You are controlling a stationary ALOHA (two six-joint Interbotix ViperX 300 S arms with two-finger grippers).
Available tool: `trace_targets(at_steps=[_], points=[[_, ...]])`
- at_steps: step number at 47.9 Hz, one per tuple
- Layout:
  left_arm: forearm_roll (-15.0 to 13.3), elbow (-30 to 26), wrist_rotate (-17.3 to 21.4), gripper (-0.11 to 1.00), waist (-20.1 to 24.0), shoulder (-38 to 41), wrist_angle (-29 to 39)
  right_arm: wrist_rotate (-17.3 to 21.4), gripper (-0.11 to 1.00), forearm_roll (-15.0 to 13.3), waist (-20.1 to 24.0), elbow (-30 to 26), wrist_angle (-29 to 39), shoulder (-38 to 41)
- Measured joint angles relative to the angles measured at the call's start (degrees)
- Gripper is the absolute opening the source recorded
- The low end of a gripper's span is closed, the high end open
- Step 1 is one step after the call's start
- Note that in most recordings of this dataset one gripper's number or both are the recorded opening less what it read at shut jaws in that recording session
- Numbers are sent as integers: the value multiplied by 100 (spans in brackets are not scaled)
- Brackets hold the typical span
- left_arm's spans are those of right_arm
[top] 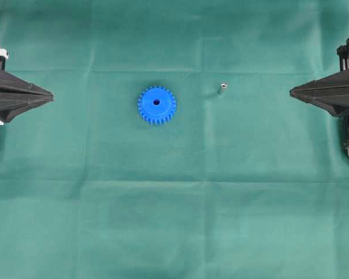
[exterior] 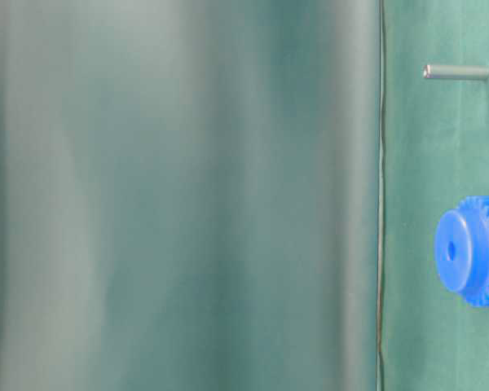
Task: Insert the shaft placed at a random location into the center hole of the medium gear at another random location.
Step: 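Move the right gripper left toward the silver shaft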
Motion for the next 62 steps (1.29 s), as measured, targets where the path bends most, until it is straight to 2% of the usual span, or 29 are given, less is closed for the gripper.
trace_targets(at_steps=[14,25,30,37,41,47,62], points=[[35,-35,-70,0,-44,62,0,-9,1,0,-334,0,-9,185],[44,-35,-79,0,-44,62,0,0,3,0,-598,53,0,650],[44,-35,-79,0,-53,62,0,-9,23,53,-782,79,-53,1028],[44,-35,-70,0,-53,53,0,-9,68,105,-940,97,-325,1705],[44,-35,-79,0,-44,62,9,-9,87,105,-976,97,-536,2136],[44,-26,-70,0,-53,62,0,0,78,105,-1063,97,-976,2883],[44,-35,-79,0,-18,62,26,-9,79,176,-1310,53,-1951,4438]])
